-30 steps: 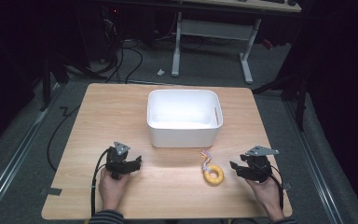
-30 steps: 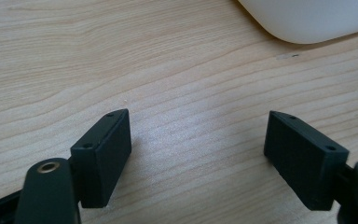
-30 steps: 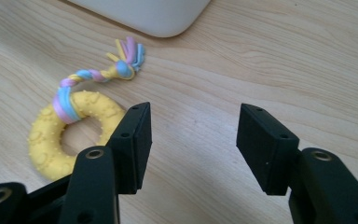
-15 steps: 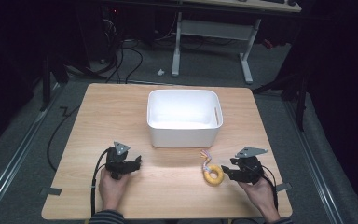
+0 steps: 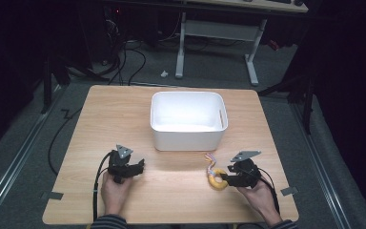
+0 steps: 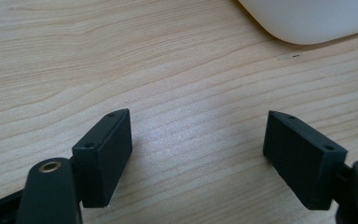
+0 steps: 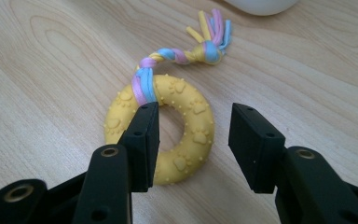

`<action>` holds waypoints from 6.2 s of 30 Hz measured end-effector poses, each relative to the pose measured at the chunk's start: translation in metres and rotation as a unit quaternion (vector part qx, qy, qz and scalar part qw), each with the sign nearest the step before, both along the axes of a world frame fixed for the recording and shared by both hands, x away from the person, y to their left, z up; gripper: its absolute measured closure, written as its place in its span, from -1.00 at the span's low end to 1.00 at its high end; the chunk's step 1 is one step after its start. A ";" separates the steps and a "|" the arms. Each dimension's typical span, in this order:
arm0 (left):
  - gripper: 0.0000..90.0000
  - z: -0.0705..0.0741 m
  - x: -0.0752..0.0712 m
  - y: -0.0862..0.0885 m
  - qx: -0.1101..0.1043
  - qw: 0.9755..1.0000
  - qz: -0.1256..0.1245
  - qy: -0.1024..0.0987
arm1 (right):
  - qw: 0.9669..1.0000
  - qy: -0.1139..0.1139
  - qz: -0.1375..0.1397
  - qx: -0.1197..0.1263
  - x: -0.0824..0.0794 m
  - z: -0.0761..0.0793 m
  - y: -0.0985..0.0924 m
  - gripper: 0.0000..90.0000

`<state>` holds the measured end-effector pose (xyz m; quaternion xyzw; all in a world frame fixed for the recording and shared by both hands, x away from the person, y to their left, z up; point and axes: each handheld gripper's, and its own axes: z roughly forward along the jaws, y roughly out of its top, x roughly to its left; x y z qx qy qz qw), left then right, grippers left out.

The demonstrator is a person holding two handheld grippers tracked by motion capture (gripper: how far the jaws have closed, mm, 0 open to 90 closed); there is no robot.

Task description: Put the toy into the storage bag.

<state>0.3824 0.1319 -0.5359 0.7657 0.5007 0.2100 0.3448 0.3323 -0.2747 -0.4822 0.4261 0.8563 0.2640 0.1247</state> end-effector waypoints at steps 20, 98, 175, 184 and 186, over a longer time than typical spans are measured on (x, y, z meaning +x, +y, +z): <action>-0.47 0.000 0.000 0.000 -0.001 1.000 0.000 0.000 | 0.999 0.040 -0.001 -0.032 0.015 -0.016 0.012 0.27; -0.48 0.000 0.000 0.000 0.002 1.000 0.001 0.000 | 0.992 -0.056 -0.101 0.042 -0.005 0.055 -0.081 0.51; -0.51 0.000 0.000 -0.002 0.007 1.000 -0.002 -0.001 | 0.995 -0.088 -0.042 0.032 0.117 0.155 0.019 0.51; -0.51 0.000 0.000 -0.002 0.007 1.000 -0.001 -0.001 | 0.996 -0.081 -0.031 0.029 0.128 0.152 0.035 0.51; -0.51 0.000 0.000 -0.002 0.007 1.000 -0.001 -0.001 | 0.996 -0.083 -0.028 0.027 0.131 0.151 0.038 0.51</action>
